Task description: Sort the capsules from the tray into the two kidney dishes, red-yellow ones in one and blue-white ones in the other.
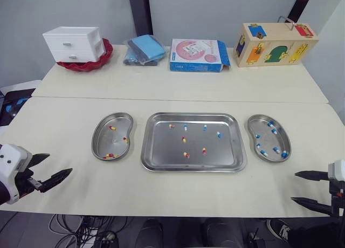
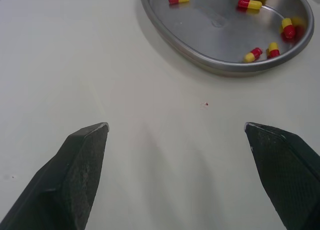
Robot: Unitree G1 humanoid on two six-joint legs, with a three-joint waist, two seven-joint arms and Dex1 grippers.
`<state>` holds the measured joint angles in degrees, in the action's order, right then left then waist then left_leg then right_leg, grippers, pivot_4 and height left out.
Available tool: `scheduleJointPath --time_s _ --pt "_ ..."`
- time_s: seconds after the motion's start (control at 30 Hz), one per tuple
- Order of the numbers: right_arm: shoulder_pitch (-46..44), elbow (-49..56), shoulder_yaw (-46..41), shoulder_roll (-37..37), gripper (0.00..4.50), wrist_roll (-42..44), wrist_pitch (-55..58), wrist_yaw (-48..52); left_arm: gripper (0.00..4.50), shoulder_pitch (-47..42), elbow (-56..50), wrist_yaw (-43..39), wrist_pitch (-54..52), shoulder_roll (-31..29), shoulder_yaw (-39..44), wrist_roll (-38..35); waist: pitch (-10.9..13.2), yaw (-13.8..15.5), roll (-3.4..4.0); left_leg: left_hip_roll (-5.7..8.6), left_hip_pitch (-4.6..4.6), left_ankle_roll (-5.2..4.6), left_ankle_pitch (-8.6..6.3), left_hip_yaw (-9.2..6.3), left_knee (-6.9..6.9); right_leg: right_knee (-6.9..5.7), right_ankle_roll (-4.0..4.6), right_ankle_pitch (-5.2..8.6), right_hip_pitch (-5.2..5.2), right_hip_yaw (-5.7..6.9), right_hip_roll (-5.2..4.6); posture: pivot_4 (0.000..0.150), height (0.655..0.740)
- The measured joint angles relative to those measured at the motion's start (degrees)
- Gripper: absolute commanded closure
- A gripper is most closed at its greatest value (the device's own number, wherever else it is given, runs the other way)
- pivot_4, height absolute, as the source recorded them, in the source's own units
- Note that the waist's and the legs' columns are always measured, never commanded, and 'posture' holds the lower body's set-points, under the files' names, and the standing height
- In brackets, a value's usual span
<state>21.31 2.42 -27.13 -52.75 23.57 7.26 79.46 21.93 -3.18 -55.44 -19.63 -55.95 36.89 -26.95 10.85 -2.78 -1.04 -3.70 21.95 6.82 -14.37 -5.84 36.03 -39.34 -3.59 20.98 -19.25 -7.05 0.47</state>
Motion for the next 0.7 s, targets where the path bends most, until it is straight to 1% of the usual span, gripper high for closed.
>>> scheduleJointPath --time_s 0.03,0.07,0.2,0.33,0.43,0.57,0.63,0.7 --pt "0.62 1.59 -0.25 2.22 0.03 1.32 -0.31 -0.41 0.00 -0.53 -1.03 -0.63 -1.12 -1.18 -0.56 0.11 0.00 0.10 -0.01 0.00 0.03 0.00 0.00 -0.05 0.01 0.00 0.00 0.00 0.00 0.04 0.00 0.150 0.7400" --pt "0.66 2.26 -0.25 2.89 0.03 1.86 -0.37 -0.60 0.00 -0.99 -1.43 -0.87 -1.41 -1.45 -0.64 0.10 0.00 0.09 0.00 0.01 0.02 0.00 0.00 -0.02 0.02 -0.01 0.00 0.00 0.01 0.01 -0.01 0.150 0.7400" --pt "3.20 8.00 -0.80 10.54 0.03 6.16 -2.94 -1.91 0.00 -8.43 -4.92 -1.93 -4.94 -4.67 -4.03 -0.51 0.00 0.64 0.02 0.01 0.01 0.01 0.00 -0.09 0.03 -0.02 -0.01 0.00 0.04 0.08 -0.01 0.150 0.7400" --pt "4.82 12.52 0.97 18.84 0.03 8.92 -6.96 -3.52 0.00 -18.47 -7.65 -2.80 -7.38 -5.70 -11.66 -1.05 0.02 0.88 0.07 0.00 0.02 0.01 0.00 -0.10 0.00 -0.06 0.00 -0.01 0.02 0.11 0.00 0.150 0.7400" --pt "5.62 14.50 2.87 21.39 0.03 9.32 -8.97 -4.24 0.00 -24.73 -8.11 -3.80 -7.75 -5.68 -17.50 -0.85 0.05 0.72 0.12 0.00 0.01 0.01 0.01 -0.03 0.01 -0.09 0.00 -0.01 -0.01 0.05 0.00 0.150 0.7400" --pt "7.22 15.46 5.43 22.52 0.03 8.98 -11.53 -4.85 0.00 -35.97 -6.46 -5.84 -7.56 -4.48 -27.39 1.11 0.06 0.90 0.15 0.01 0.00 0.01 0.01 -0.09 0.02 -0.16 0.01 -0.01 -0.01 0.09 0.04 0.150 0.7400" --pt "7.48 15.49 6.89 23.39 0.03 8.00 -12.60 -5.89 0.00 -43.95 -3.21 -8.27 -5.87 -1.50 -33.08 3.14 0.06 1.12 0.18 0.03 0.01 0.02 0.02 -0.11 0.08 -0.20 0.01 -0.01 0.00 0.12 0.04 0.150 0.7400" --pt "7.45 16.14 7.85 23.97 0.03 7.73 -13.11 -7.27 0.00 -48.96 -0.24 -11.27 -2.31 1.68 -37.39 4.86 0.04 1.10 0.21 0.05 0.01 0.02 0.01 -0.09 0.09 -0.19 0.01 -0.01 0.01 0.08 0.04 0.150 0.7400"
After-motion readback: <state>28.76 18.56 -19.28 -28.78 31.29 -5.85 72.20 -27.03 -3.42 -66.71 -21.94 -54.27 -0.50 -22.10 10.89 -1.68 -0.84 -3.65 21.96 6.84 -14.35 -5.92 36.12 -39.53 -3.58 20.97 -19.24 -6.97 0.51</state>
